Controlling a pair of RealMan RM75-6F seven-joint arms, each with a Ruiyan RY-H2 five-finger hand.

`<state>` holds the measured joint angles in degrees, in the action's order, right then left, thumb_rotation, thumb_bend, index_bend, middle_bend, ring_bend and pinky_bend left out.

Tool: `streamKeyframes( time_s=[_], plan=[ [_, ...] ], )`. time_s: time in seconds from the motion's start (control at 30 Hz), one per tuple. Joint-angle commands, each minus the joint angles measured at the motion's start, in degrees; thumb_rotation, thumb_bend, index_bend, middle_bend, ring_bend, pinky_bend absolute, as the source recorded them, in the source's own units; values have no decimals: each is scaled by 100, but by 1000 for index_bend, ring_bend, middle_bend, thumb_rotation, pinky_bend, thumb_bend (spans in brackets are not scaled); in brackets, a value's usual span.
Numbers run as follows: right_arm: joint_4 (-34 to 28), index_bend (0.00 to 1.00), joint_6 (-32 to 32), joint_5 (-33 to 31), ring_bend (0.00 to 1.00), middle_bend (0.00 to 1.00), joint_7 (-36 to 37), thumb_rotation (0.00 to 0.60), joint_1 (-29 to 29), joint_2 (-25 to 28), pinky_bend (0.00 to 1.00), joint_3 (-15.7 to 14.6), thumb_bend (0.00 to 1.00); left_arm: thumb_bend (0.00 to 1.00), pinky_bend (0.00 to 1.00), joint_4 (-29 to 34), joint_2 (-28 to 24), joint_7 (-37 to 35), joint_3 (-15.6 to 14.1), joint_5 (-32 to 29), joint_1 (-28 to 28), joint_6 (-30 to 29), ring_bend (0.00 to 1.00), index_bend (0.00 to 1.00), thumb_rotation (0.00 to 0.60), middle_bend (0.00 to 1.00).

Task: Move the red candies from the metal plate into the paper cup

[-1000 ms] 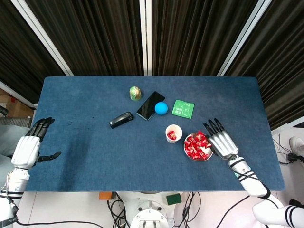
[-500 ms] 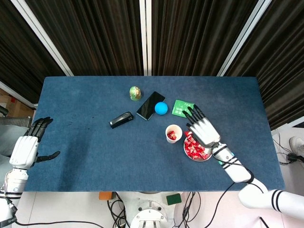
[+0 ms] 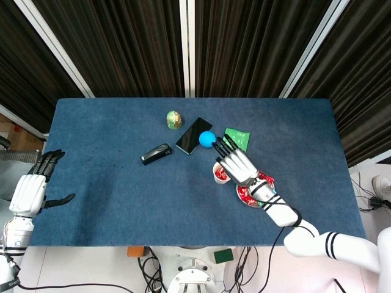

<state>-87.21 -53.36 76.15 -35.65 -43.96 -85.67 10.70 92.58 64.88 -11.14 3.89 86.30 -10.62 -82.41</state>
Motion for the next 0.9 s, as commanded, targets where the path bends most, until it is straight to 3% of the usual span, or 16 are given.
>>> streamKeyframes(
  time_s=[0.03, 0.13, 0.37, 0.57, 0.9],
  plan=[
    [-52, 411, -22, -47, 0, 68, -23, 600, 0, 54, 0, -25, 385, 86, 223, -3, -2, -5, -2, 0, -6, 14, 51, 103, 600, 66],
    [-130, 364, -61, -68, 0, 65, -22, 600, 9, 117, 0, -61, 383, 86, 223, 5, 2, 10, -2, 16, -14, 17, 51, 103, 600, 65],
    [-463, 355, -476, 171, 0, 64, 100, 600, 238, 450, 0, -236, 382, 86, 223, 25, 2, 47, 4, -3, 1, -4, 51, 103, 600, 66],
    [-759, 352, -882, 349, 0, 64, 461, 600, 756, 1039, 0, -634, 369, 86, 223, 35, 3, 73, -4, 14, 5, -10, 51, 103, 600, 66],
    [-354, 349, -815, 585, 0, 64, 1060, 600, 1121, 979, 0, -1138, 351, 85, 223, 82, 26, 170, -23, 39, -6, 10, 51, 103, 600, 65]
  ],
)
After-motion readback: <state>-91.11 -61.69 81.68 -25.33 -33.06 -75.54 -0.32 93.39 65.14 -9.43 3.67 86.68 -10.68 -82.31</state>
